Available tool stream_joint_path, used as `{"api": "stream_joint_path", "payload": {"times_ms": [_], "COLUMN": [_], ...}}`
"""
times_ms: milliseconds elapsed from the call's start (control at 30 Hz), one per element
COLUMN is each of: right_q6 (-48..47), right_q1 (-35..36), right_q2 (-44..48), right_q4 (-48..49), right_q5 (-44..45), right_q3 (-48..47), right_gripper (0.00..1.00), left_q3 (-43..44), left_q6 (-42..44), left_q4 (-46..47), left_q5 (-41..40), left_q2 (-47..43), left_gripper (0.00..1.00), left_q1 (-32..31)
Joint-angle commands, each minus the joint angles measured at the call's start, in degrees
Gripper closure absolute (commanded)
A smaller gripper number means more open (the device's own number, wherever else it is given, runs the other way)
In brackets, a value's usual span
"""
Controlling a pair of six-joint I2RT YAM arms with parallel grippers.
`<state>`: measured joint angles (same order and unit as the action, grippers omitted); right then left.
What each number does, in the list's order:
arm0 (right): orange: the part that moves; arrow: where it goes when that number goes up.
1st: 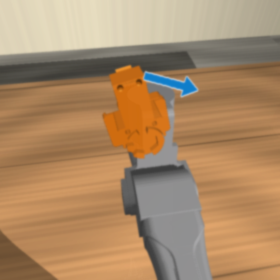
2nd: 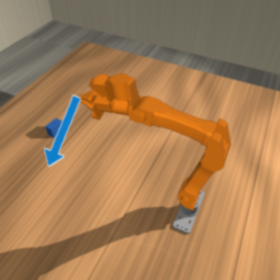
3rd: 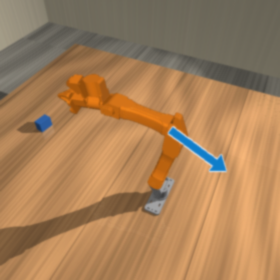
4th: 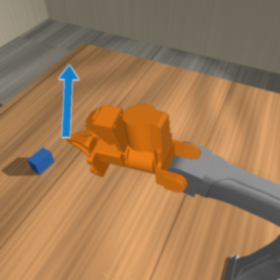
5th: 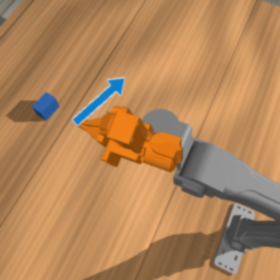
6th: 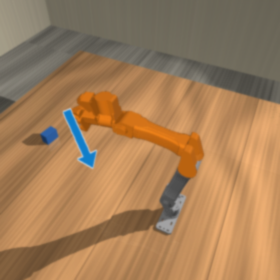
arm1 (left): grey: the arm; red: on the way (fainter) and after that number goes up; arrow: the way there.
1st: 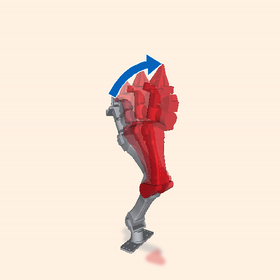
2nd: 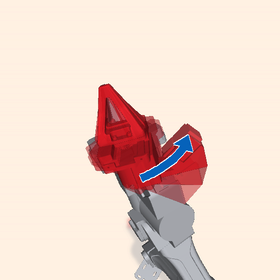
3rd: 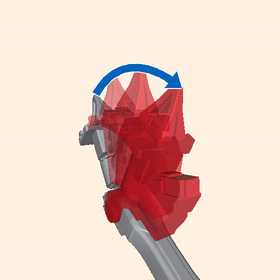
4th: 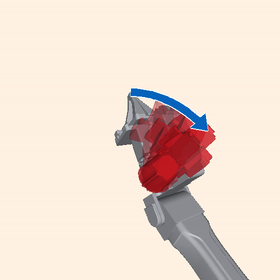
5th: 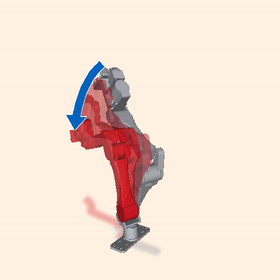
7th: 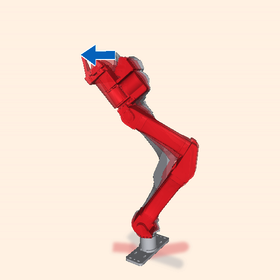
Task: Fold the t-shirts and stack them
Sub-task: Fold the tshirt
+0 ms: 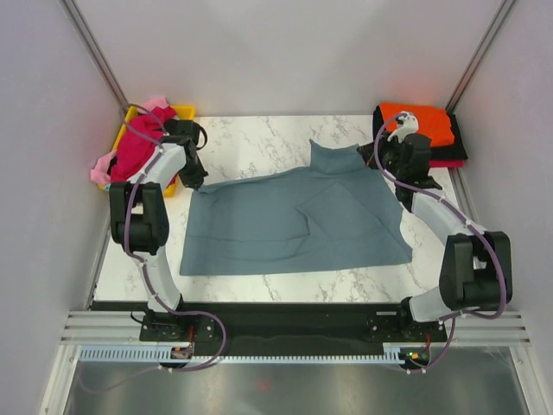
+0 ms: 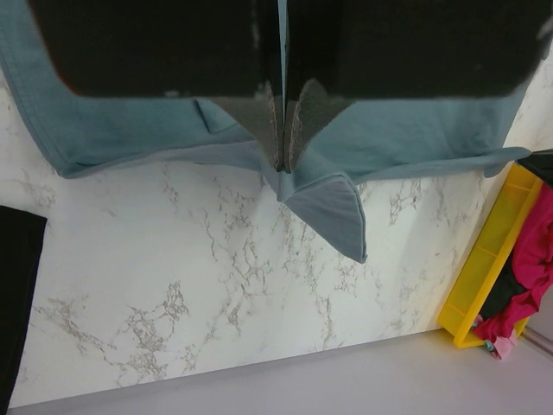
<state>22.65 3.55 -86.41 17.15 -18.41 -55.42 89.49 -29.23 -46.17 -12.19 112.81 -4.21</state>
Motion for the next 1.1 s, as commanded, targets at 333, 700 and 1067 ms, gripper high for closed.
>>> {"api": "stream_joint_path", "payload": {"times_ms": [333, 700, 1067], "right_q6": [1.07, 1.78, 3.36], "right_q1": [-1.97, -1.97, -1.97], "right_q2": [21.88, 32.09, 43.6], "right_q4": [2.98, -1.41, -10.81], "right_q5": [5.4, 8.66, 9.89], "right_q3": [18.67, 26.85, 29.05], "right_gripper": [1.0, 1.0, 1.0], "left_q3": [-5.64, -10.3, -14.52], "left_q6": [2.17, 1.37, 1.99], "left_q4": [1.09, 1.17, 0.56], "left_q5": [-6.01, -5.22, -5.83], "left_q2": [-9.98, -13.32, -17.89], "left_gripper": [0.98, 0.98, 0.98], "left_q1": [0.25, -0.1, -0.36]}}
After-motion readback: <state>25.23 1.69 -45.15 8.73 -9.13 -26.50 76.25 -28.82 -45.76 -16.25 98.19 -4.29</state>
